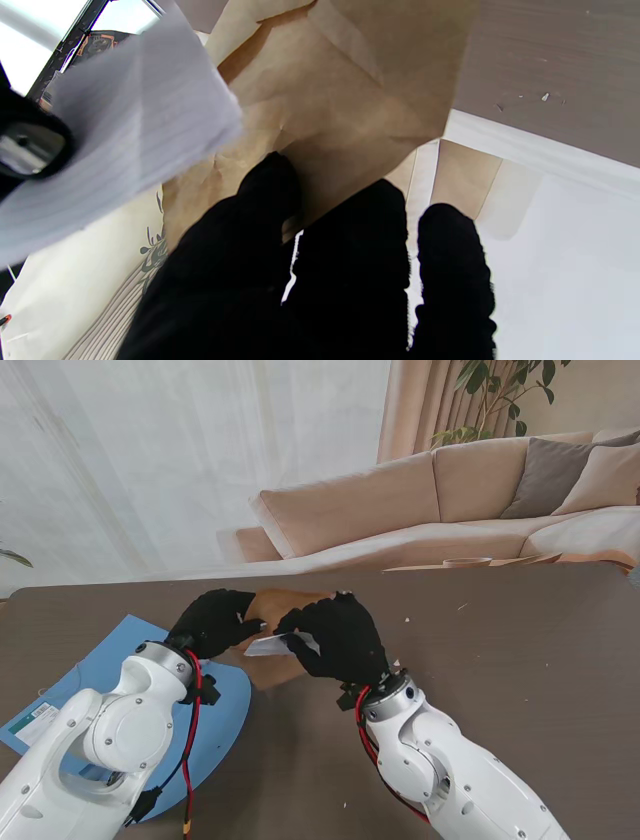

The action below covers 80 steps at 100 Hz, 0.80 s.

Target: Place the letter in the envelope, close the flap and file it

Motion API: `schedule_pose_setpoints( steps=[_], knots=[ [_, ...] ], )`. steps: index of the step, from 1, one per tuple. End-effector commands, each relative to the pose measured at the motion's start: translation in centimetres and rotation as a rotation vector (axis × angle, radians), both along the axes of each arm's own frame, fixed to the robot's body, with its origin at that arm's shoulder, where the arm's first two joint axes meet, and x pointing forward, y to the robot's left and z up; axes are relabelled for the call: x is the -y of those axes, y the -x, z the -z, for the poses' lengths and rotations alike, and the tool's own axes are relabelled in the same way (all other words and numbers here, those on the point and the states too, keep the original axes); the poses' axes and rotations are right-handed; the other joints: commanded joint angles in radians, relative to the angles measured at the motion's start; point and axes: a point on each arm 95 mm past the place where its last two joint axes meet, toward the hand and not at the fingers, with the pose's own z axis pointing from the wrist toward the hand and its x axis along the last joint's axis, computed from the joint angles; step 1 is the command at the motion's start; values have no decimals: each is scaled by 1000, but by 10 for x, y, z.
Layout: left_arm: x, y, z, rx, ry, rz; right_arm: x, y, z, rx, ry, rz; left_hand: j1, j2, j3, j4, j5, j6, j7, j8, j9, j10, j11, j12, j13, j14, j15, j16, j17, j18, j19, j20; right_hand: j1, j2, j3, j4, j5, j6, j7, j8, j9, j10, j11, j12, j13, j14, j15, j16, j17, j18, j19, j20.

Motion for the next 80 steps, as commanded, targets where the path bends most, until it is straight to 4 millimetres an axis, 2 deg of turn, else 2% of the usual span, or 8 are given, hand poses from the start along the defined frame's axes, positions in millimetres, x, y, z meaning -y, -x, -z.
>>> schedule_pose_setpoints(
  steps=[1, 14, 25, 53, 80],
  knots=[
    [3, 3, -2, -13, 6, 12, -2, -1, -1, 30, 29, -28, 127, 51, 76, 40, 51, -70, 180, 87, -7, 42, 28, -7, 41, -10, 32, -16, 1, 25, 41, 8, 18, -7, 124, 7, 77, -192, 26, 75, 34, -47, -20, -3, 29, -44, -17, -15, 1, -28, -19, -9],
    [3, 3, -2, -19, 9, 13, 0, 0, -2, 87, 104, -44, 127, 54, 75, 40, 48, -69, 182, 90, -8, 41, 27, -5, 41, -10, 32, -15, 2, 25, 40, 9, -40, -25, 223, -13, 131, -251, -4, 168, 60, -99, -22, 19, 35, -68, -16, -11, 4, -48, -24, -13],
    [3, 3, -3, -18, 9, 12, 0, 1, -3, 98, 147, -53, 127, 55, 74, 40, 47, -70, 182, 91, -8, 41, 26, -4, 40, -14, 32, -14, 1, 25, 40, 9, -60, -18, 253, -20, 151, -269, -21, 227, 62, -108, -13, 51, 28, -74, 0, 3, 4, -56, -25, -13],
    [6, 4, -5, -40, 11, 35, -1, -5, -4, 148, 174, -65, 127, 58, 72, 40, 46, -71, 183, 94, -8, 43, 25, 2, 42, -19, 34, -10, 3, 21, 41, 12, -87, -32, 270, -21, 173, -319, -42, 244, 71, -147, -40, 38, 5, -89, -19, -3, -17, -76, -38, -11],
    [14, 3, -7, -67, -2, 51, 2, -18, -4, 186, 219, -89, 127, 60, 69, 42, 43, -70, 183, 97, -9, 42, 25, 5, 43, -23, 36, -8, 4, 20, 42, 13, -107, -42, 293, -29, 180, -338, -51, 254, 80, -161, -46, 38, 8, -97, -14, 0, -11, -88, -36, -4]
  ],
)
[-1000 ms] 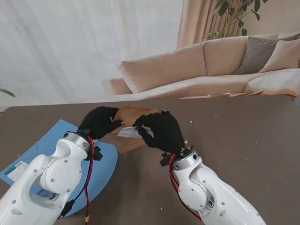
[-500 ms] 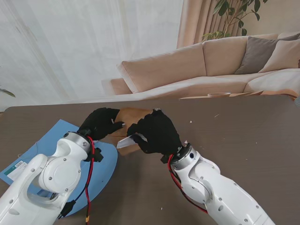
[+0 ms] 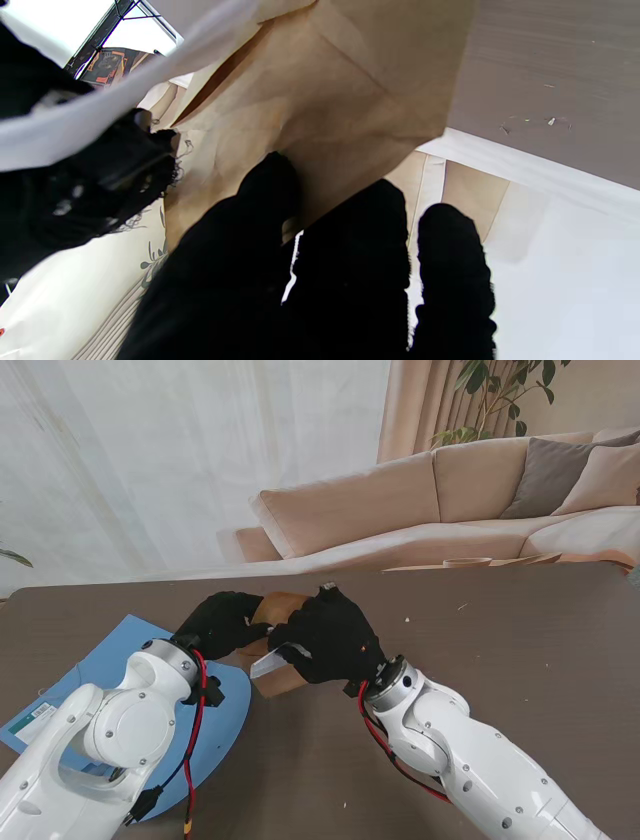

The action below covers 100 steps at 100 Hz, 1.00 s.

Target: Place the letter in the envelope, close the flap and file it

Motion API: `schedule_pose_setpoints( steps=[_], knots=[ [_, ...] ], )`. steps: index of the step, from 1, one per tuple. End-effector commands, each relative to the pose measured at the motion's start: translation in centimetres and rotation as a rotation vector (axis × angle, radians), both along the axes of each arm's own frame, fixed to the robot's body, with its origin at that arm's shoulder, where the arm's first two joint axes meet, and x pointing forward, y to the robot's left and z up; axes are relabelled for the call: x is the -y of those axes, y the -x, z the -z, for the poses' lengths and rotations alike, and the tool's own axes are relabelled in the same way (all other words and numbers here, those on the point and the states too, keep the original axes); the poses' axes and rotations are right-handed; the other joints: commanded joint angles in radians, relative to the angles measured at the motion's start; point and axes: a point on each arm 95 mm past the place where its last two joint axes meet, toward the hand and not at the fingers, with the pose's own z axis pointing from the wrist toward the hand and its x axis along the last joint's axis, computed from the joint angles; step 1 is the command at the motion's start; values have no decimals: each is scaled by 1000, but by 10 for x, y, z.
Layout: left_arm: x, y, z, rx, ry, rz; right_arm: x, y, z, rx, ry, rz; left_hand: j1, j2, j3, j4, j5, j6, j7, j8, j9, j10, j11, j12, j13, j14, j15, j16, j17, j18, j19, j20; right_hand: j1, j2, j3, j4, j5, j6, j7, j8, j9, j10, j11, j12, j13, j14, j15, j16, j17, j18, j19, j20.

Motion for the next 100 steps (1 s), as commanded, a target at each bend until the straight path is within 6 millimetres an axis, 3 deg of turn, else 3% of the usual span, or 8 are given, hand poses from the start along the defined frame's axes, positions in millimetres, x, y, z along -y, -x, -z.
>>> schedule_pose_setpoints(
  steps=[1, 33, 100],
  knots=[
    [6, 2, -4, -13, 1, 18, 1, -5, 0, 8, 21, 0, 127, 60, 69, 42, 45, -71, 184, 87, -9, 41, 24, 5, 43, -24, 36, -8, 4, 19, 42, 13, 57, 20, 103, 35, 96, -198, 54, 57, 37, -26, -11, -4, -10, -35, -5, 1, -11, -26, -9, 7],
    [11, 2, -6, -77, 6, 20, 8, -18, 3, 43, 28, -1, 127, 63, 67, 43, 41, -72, 185, 92, -13, 41, 23, 16, 38, -28, 36, -5, 3, 14, 41, 13, 40, 4, 128, 26, 100, -212, 49, 57, 46, -37, -22, -9, -17, -42, -10, -1, -10, -38, -5, 15],
    [4, 8, -16, -138, 36, 40, 23, -14, 7, 131, -24, 54, 127, 104, 46, 47, -1, -68, 213, 152, -19, 33, 50, 68, 43, -32, 50, 3, 7, 22, 46, 21, -4, -29, 178, 5, 109, -258, 43, 35, 71, -77, -55, -29, -57, -71, -24, -10, -26, -64, -9, 29]
  ],
)
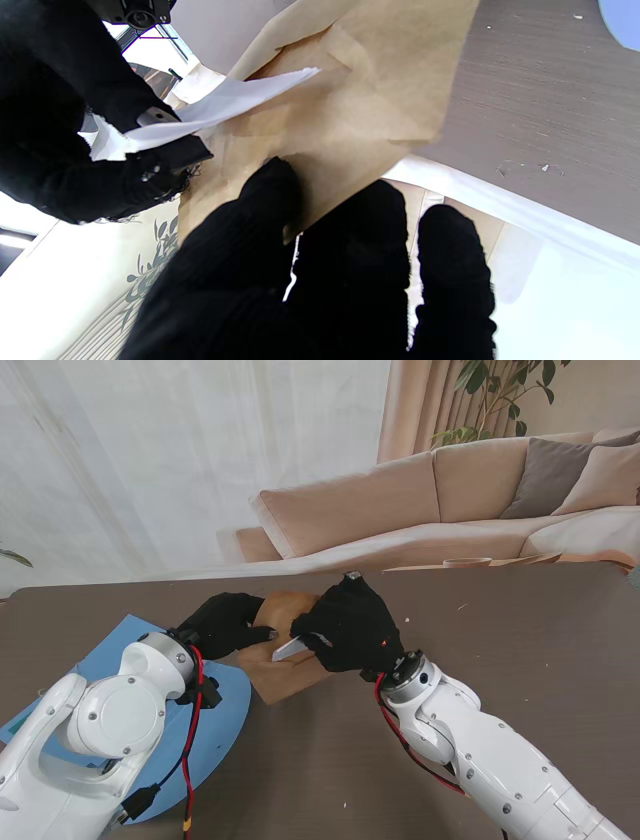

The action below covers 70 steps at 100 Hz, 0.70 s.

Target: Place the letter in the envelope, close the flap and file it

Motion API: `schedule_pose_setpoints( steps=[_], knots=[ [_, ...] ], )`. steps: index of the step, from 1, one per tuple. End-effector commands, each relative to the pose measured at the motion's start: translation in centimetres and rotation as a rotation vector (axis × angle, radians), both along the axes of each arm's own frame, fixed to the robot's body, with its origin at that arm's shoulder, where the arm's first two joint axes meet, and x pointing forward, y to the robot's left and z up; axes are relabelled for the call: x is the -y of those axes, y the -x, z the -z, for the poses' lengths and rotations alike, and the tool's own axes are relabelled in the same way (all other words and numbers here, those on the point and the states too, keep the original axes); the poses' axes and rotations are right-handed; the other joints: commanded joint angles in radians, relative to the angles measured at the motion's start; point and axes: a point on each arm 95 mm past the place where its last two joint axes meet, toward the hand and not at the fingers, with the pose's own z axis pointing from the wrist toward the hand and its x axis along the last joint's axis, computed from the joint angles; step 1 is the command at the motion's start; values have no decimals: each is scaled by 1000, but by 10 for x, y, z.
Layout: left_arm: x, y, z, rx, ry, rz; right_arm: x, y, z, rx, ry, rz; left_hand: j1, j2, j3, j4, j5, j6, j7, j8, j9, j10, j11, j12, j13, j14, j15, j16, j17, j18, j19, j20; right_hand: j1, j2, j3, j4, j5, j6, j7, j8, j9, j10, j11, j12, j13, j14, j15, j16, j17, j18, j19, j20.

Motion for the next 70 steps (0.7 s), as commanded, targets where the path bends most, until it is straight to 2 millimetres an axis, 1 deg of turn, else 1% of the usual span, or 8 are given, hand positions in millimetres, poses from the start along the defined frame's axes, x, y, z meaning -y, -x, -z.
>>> schedule_pose_setpoints(
  steps=[1, 30, 48, 70],
  knots=[
    [3, 3, -2, -9, 3, 12, -3, 1, 2, -15, 3, -23, 120, 81, 46, 47, 36, -80, 196, 94, -20, 32, 36, 27, 43, -32, 38, 3, 5, 22, 38, 20, 47, 10, 100, 35, 79, -211, 57, 35, 28, -27, -8, -4, -41, -34, -10, -10, -14, -27, -9, 16],
    [6, -2, 0, -41, 9, -2, -7, -2, 1, 2, 6, -127, 120, 83, 45, 48, 33, -80, 196, 99, -22, 35, 34, 35, 41, -35, 40, 6, 4, 19, 37, 22, 28, 0, 126, 26, 85, -229, 59, 40, 37, -45, -13, 4, -41, -55, -7, -10, -13, -44, -8, 21],
    [7, -1, 1, -55, 11, 4, -9, -4, 0, 52, 9, -129, 120, 88, 42, 48, 30, -82, 198, 103, -21, 34, 37, 38, 44, -38, 42, 6, 7, 17, 40, 24, 15, -7, 139, 21, 87, -247, 57, 42, 43, -58, -21, 5, -41, -65, -13, -13, -13, -53, -11, 21],
    [5, -1, 1, -67, 16, 14, -3, -6, -1, 92, 17, -101, 120, 94, 39, 50, 26, -82, 205, 113, -21, 32, 43, 43, 45, -40, 45, 7, 7, 20, 40, 25, 7, -20, 152, 13, 93, -261, 55, 47, 45, -76, -36, 0, -46, -70, -27, -21, -15, -64, -20, 19]
  ],
)
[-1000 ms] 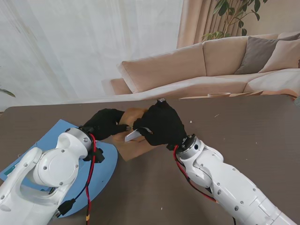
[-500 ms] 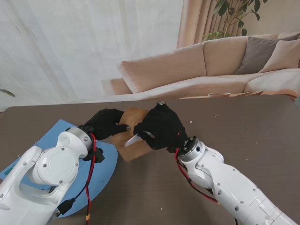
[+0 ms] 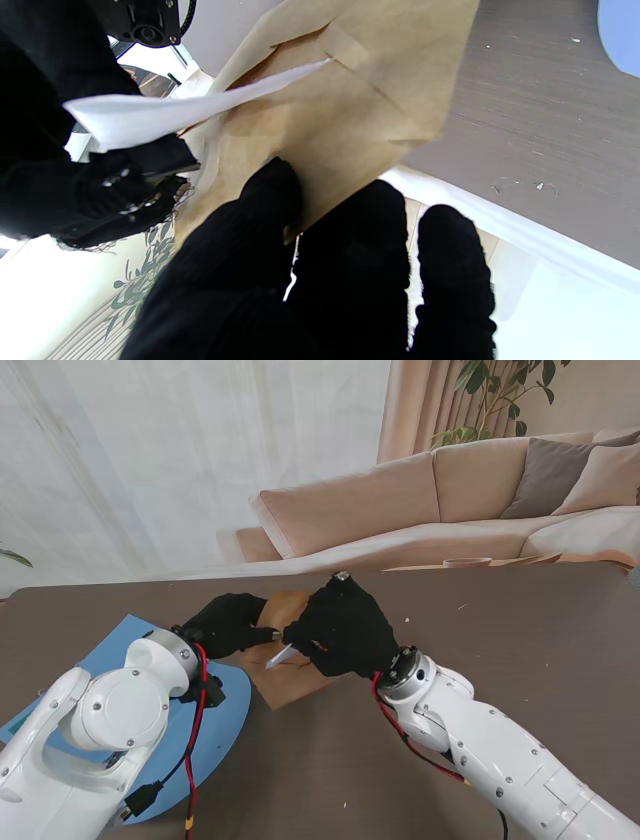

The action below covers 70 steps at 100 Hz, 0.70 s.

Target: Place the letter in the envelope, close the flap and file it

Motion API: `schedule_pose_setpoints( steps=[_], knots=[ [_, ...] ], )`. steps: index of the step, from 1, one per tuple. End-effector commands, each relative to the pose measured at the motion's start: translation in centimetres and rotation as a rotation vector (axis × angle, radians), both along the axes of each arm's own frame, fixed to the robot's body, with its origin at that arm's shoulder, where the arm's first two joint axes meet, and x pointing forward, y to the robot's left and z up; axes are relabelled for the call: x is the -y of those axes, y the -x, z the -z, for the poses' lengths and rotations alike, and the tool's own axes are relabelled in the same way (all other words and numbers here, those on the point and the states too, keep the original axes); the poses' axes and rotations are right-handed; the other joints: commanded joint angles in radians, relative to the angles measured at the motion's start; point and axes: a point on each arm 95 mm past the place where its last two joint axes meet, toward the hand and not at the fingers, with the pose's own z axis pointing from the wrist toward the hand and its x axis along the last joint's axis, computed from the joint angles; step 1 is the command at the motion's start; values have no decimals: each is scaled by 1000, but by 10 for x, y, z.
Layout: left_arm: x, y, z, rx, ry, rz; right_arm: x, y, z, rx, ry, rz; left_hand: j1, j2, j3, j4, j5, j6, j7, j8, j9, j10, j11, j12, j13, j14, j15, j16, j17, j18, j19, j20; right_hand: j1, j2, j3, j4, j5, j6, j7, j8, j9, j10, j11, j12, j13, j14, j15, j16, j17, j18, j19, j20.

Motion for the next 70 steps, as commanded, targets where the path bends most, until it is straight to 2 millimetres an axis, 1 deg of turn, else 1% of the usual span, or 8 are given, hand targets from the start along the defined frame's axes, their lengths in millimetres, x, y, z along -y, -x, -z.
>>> schedule_pose_setpoints(
  steps=[1, 31, 39, 44, 51, 52, 63, 70],
  knots=[
    [2, 3, 0, -16, 5, 17, 3, -1, 1, 2, 12, 7, 119, 93, 39, 50, 28, -83, 205, 106, -21, 32, 34, 20, 45, -40, 43, 7, 7, 20, 39, 25, 41, 3, 104, 29, 81, -231, 55, 47, 35, -36, -19, 0, -26, -33, -15, -20, -15, -25, -16, 8],
    [-1, 3, -3, -25, 13, 30, 15, -1, 5, -9, 39, 36, 119, 99, 36, 50, 25, -84, 208, 114, -23, 30, 38, 24, 44, -40, 46, 8, 8, 19, 39, 26, 38, -1, 112, 22, 84, -236, 53, 51, 36, -42, -30, -5, -28, -30, -27, -27, -17, -29, -24, 6],
    [-1, 3, -3, -24, 14, 32, 17, -1, 6, -28, 48, 46, 119, 98, 36, 50, 25, -84, 209, 117, -23, 30, 39, 25, 43, -39, 46, 8, 6, 19, 38, 26, 38, 6, 109, 23, 76, -229, 47, 48, 37, -35, -31, -5, -26, -30, -28, -28, -18, -29, -24, 6],
    [-1, 3, -3, -24, 15, 34, 17, -2, 7, -46, 47, 50, 119, 98, 36, 50, 25, -86, 209, 118, -25, 30, 38, 25, 42, -40, 46, 8, 6, 19, 38, 26, 46, 11, 98, 28, 71, -214, 42, 36, 36, -18, -31, -4, -25, -22, -26, -27, -19, -20, -26, 6],
    [-1, 3, -3, -24, 18, 35, 16, -2, 9, -77, 37, 55, 119, 98, 35, 50, 25, -85, 208, 119, -24, 30, 36, 25, 42, -39, 45, 8, 6, 19, 38, 26, 69, 28, 51, 43, 38, -181, 57, -41, 31, 10, -24, 5, -25, -10, -22, -23, -23, -9, -25, 13],
    [-1, 4, -3, -24, 19, 35, 15, -2, 9, -81, 35, 56, 119, 98, 36, 50, 24, -85, 208, 119, -24, 30, 36, 25, 42, -39, 45, 8, 6, 19, 38, 26, 74, 29, 40, 47, 30, -177, 72, -72, 30, 13, -23, 7, -26, -7, -21, -22, -23, -7, -24, 16],
    [-1, 4, -3, -23, 27, 37, 12, -3, 10, -115, 19, 64, 119, 95, 38, 50, 26, -84, 202, 116, -24, 29, 30, 20, 42, -39, 45, 8, 6, 20, 37, 26, 116, 51, -68, 66, -40, -98, 131, -265, 18, 49, -10, 22, -34, 11, -14, -12, -33, 10, -22, 29],
    [0, 4, -3, -22, 30, 37, 10, -3, 10, -131, 10, 71, 119, 94, 39, 49, 29, -85, 201, 115, -23, 29, 27, 18, 42, -39, 45, 8, 5, 21, 37, 26, 126, 69, -133, 80, -63, -34, 134, -334, 11, 63, -3, 27, -38, 18, -7, -7, -39, 20, -18, 36]
  ],
)
